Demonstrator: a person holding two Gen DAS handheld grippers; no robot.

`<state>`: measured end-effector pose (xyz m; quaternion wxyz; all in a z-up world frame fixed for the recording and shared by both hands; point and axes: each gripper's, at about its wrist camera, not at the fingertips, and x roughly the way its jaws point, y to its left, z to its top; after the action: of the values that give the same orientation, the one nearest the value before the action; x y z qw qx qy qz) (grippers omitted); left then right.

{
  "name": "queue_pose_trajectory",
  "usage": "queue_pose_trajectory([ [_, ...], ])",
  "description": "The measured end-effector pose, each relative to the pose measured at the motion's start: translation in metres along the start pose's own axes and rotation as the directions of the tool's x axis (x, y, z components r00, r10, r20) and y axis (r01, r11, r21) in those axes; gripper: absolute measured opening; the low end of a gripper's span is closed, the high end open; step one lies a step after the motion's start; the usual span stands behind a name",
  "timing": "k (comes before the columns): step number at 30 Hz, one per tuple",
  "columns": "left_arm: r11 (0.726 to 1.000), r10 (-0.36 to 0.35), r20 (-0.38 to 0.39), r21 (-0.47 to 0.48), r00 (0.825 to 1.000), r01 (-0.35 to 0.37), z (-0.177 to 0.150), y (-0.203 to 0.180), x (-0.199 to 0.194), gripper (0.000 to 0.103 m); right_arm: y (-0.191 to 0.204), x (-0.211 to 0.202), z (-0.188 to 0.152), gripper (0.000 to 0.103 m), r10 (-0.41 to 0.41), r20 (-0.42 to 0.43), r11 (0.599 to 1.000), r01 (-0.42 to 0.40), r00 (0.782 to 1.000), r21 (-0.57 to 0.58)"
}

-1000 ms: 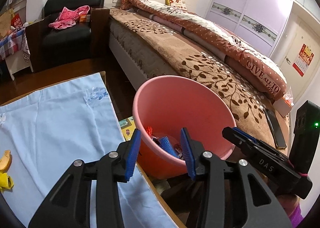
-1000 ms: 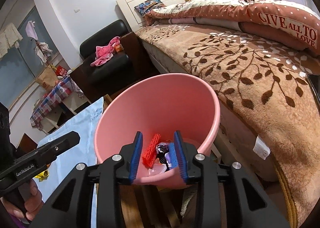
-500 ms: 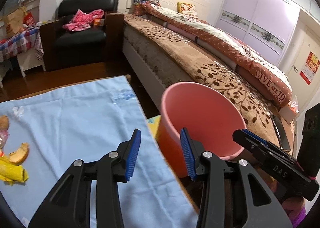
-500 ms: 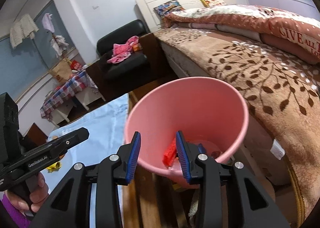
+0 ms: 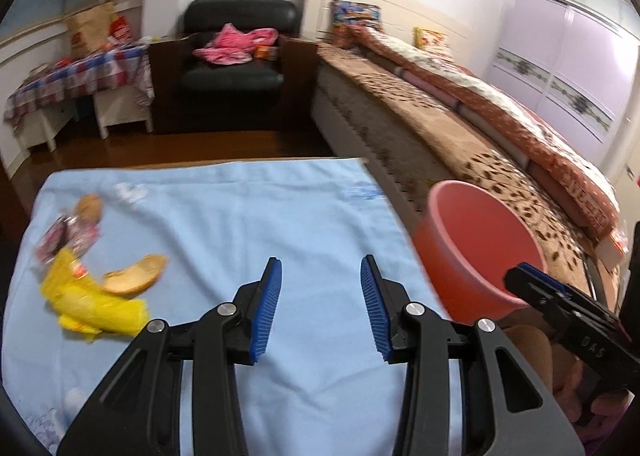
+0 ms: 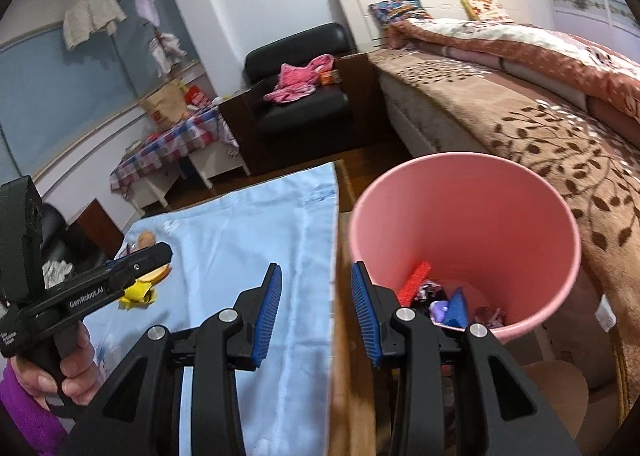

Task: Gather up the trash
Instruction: 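Move both open grippers back over the table items, then grasp the yellow plastic bag with the left gripper while the right gripper grasps the bread crust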

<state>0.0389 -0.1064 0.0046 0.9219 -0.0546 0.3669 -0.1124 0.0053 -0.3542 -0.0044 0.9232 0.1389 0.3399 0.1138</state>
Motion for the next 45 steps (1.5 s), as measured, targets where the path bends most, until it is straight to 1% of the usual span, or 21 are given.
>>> queue_pose_trajectory([
  [4, 0.996, 0.070, 0.007, -0.056, 0.997, -0.070, -0.006, 0.036, -0.009, 0.041, 0.013, 0.008, -0.003, 0.036, 0.019, -0.022, 1.000, -0.019, 1.000, -0.023],
  [8, 0.985, 0.136, 0.012, -0.106, 0.991, -0.134, -0.013, 0.074, -0.021, 0.041, 0.025, 0.016, -0.006, 0.036, 0.034, -0.046, 0.998, -0.036, 0.998, -0.046],
  [11, 0.978, 0.174, 0.011, -0.119, 0.985, -0.171, -0.018, 0.099, -0.028, 0.041, 0.034, 0.021, -0.009, 0.036, 0.041, -0.062, 0.997, -0.045, 0.997, -0.068],
  [14, 0.978, 0.187, 0.002, -0.100, 0.982, -0.186, -0.017, 0.119, -0.033, 0.041, 0.040, 0.027, -0.011, 0.036, 0.046, -0.079, 0.995, -0.053, 0.996, -0.079],
  [17, 0.985, 0.162, -0.006, -0.056, 0.987, -0.162, -0.015, 0.132, -0.035, 0.041, 0.045, 0.031, -0.012, 0.036, 0.045, -0.090, 0.994, -0.054, 0.995, -0.092],
  [21, 0.991, 0.133, -0.028, 0.015, 0.991, -0.132, -0.008, 0.146, -0.027, 0.041, 0.049, 0.033, -0.010, 0.036, 0.037, -0.093, 0.993, -0.047, 0.995, -0.104],
  [23, 0.991, 0.127, -0.040, 0.048, 0.991, -0.125, -0.006, 0.151, -0.019, 0.041, 0.049, 0.034, -0.009, 0.036, 0.032, -0.096, 0.994, -0.042, 0.995, -0.103],
  [25, 0.988, 0.145, -0.051, 0.064, 0.988, -0.142, -0.005, 0.157, -0.011, 0.042, 0.052, 0.036, -0.010, 0.036, 0.031, -0.102, 0.994, -0.042, 0.994, -0.102],
  [27, 0.987, 0.154, -0.065, 0.056, 0.986, -0.150, -0.004, 0.165, -0.003, 0.042, 0.054, 0.038, -0.010, 0.036, 0.030, -0.107, 0.993, -0.042, 0.994, -0.109],
  [29, 0.991, 0.132, -0.094, 0.030, 0.987, -0.130, -0.008, 0.171, 0.002, 0.042, 0.059, 0.040, -0.010, 0.036, 0.029, -0.111, 0.992, -0.042, 0.993, -0.122],
  [31, 0.995, 0.098, -0.118, 0.012, 0.988, -0.097, -0.014, 0.173, 0.002, 0.042, 0.062, 0.043, -0.011, 0.036, 0.029, -0.116, 0.990, -0.044, 0.993, -0.131],
  [32, 0.998, 0.060, -0.136, -0.002, 0.989, -0.061, -0.020, 0.172, 0.001, 0.042, 0.063, 0.045, -0.011, 0.036, 0.030, -0.120, 0.990, -0.046, 0.992, -0.133],
  [34, 1.000, 0.013, -0.157, -0.010, 0.987, -0.014, -0.029, 0.168, -0.001, 0.042, 0.065, 0.049, -0.011, 0.036, 0.033, -0.130, 0.989, -0.051, 0.991, -0.136],
  [39, 0.998, -0.052, -0.201, 0.010, 0.978, 0.055, -0.051, 0.149, -0.003, 0.042, 0.073, 0.058, -0.014, 0.036, 0.042, -0.153, 0.987, -0.065, 0.987, -0.150],
  [42, 0.997, -0.072, -0.201, 0.014, 0.977, 0.077, -0.057, 0.140, -0.002, 0.042, 0.077, 0.060, -0.017, 0.036, 0.043, -0.161, 0.984, -0.070, 0.986, -0.164],
  [45, 0.998, -0.061, -0.202, 0.018, 0.978, 0.066, -0.058, 0.135, 0.002, 0.042, 0.078, 0.062, -0.019, 0.036, 0.041, -0.167, 0.983, -0.070, 0.985, -0.169],
])
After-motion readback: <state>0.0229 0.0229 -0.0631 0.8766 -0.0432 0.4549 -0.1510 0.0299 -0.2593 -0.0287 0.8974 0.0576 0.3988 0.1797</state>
